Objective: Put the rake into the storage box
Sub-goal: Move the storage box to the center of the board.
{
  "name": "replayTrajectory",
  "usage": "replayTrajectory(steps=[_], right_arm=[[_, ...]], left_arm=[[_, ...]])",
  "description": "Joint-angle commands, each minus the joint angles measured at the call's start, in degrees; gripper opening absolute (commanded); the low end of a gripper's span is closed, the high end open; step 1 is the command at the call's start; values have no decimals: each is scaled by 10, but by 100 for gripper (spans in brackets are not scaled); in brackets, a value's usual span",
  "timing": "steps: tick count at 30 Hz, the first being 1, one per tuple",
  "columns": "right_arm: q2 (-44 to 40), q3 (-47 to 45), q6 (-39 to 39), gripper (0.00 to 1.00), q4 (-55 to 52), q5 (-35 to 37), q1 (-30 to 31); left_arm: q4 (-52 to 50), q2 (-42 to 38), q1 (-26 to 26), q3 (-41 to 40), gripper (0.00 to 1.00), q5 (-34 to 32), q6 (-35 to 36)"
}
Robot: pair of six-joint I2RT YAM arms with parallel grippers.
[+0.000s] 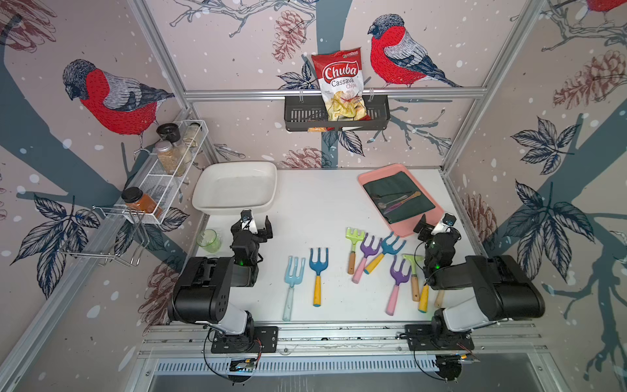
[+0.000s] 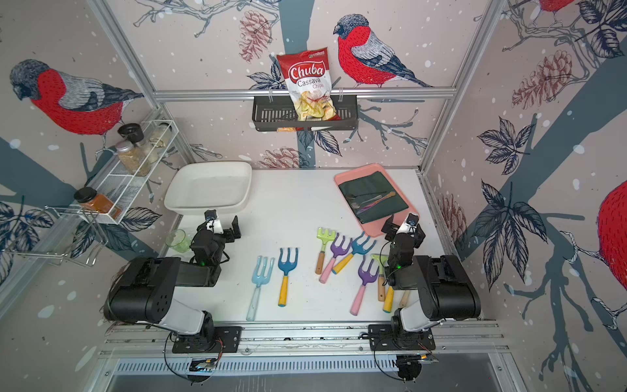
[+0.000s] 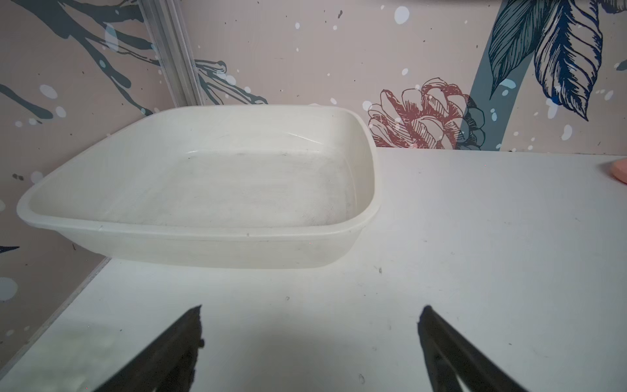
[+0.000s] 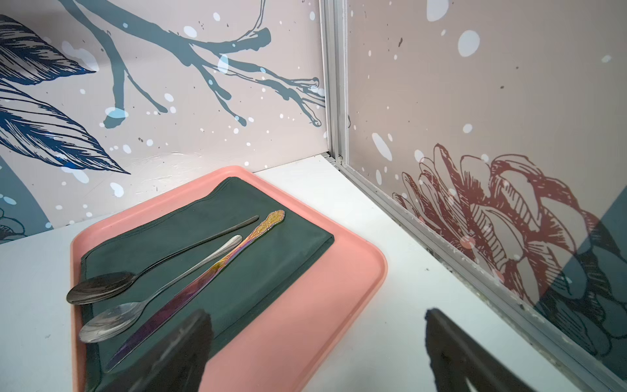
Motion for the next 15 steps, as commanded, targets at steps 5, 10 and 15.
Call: replayTrajectory(steps=[5, 10, 15], right_arm=[[-1, 1, -1, 100, 4, 0, 0], [-1, 1, -1, 100, 4, 0, 0], [-1, 1, -1, 100, 3, 0, 0]], left_arm=[[6, -1, 1, 0, 98, 2, 3], [5, -1, 1, 1, 98, 3, 3], [4, -2, 2, 0, 98, 4, 4]])
